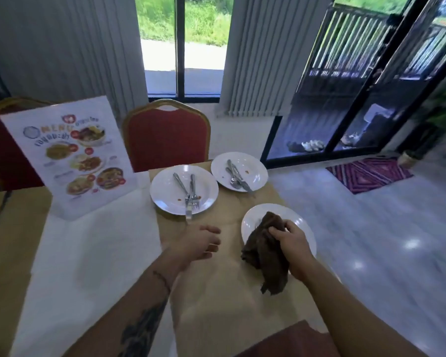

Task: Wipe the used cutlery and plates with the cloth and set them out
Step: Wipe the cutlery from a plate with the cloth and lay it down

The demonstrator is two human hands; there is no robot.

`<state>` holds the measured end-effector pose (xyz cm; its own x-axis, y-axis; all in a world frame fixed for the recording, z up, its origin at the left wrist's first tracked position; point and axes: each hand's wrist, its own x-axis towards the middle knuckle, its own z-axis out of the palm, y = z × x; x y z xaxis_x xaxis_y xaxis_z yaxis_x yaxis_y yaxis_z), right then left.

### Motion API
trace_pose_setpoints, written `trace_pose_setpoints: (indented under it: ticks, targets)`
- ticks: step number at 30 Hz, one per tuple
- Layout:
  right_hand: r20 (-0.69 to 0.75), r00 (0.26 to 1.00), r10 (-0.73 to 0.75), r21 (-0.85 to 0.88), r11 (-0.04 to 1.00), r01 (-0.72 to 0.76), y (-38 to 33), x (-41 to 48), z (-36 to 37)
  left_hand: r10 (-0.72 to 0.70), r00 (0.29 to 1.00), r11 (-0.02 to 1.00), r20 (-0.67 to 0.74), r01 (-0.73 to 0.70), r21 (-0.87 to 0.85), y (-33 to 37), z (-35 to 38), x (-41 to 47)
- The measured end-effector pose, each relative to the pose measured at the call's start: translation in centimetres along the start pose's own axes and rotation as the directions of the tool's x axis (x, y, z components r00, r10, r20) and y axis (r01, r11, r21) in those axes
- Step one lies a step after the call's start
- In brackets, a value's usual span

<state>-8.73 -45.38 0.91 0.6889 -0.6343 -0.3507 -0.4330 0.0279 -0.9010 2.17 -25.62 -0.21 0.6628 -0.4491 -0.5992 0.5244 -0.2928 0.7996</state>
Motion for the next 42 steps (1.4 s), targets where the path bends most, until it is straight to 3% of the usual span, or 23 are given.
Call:
trace_pose_setpoints:
  ticks: [7,11,18,21,23,29,33,36,38,42]
  targets:
    - [-0.051,0.995,0.087,0.081,0.993,-0.083,2.0,5.0,-10.6,0.083,0.996,0.914,0.016,-0.082,0.397,-1.0,13.4,3.3]
    - [-0.037,0.991,0.127,0.115,0.986,-0.122,2.2,6.1,-12.0,0.159,0.987,0.788,-0.034,-0.106,0.607,-1.6,15.5,3.6]
    - [0.065,0.977,0.204,0.177,0.961,-0.212,2.7,5.5,-10.5,0.282,0.957,0.599,-0.068,-0.120,0.792,-3.7,14.1,3.6]
    - [0.073,0.969,0.235,0.212,0.946,-0.245,2.8,6.0,-9.7,0.259,0.963,0.606,-0.075,-0.102,0.789,-3.6,13.3,3.4]
    - [0.155,0.948,0.278,0.285,0.906,-0.312,4.1,7.3,-15.1,0.253,0.959,0.558,-0.127,-0.037,0.829,-1.6,19.1,2.9]
    - [0.178,0.940,0.292,0.239,0.913,-0.329,4.6,7.0,-15.1,0.121,0.960,0.800,-0.254,0.057,0.597,-1.7,18.9,3.8]
    - [0.223,0.934,0.278,0.257,0.908,-0.331,3.8,6.5,-14.6,0.062,0.972,0.945,-0.226,0.016,0.327,-1.6,18.3,4.0]
    - [0.311,0.927,0.209,0.355,0.879,-0.318,3.1,6.0,-13.6,0.065,0.990,0.987,-0.122,-0.046,0.151,-0.9,18.2,3.3]
    - [0.343,0.927,0.151,0.425,0.855,-0.297,2.8,5.4,-12.5,0.099,0.991,0.988,-0.088,-0.088,0.124,-0.5,18.1,2.6]
    - [0.196,0.978,0.073,0.454,0.877,-0.156,1.3,3.8,-10.3,0.146,0.989,0.976,-0.027,-0.140,0.170,-0.3,16.8,1.2]
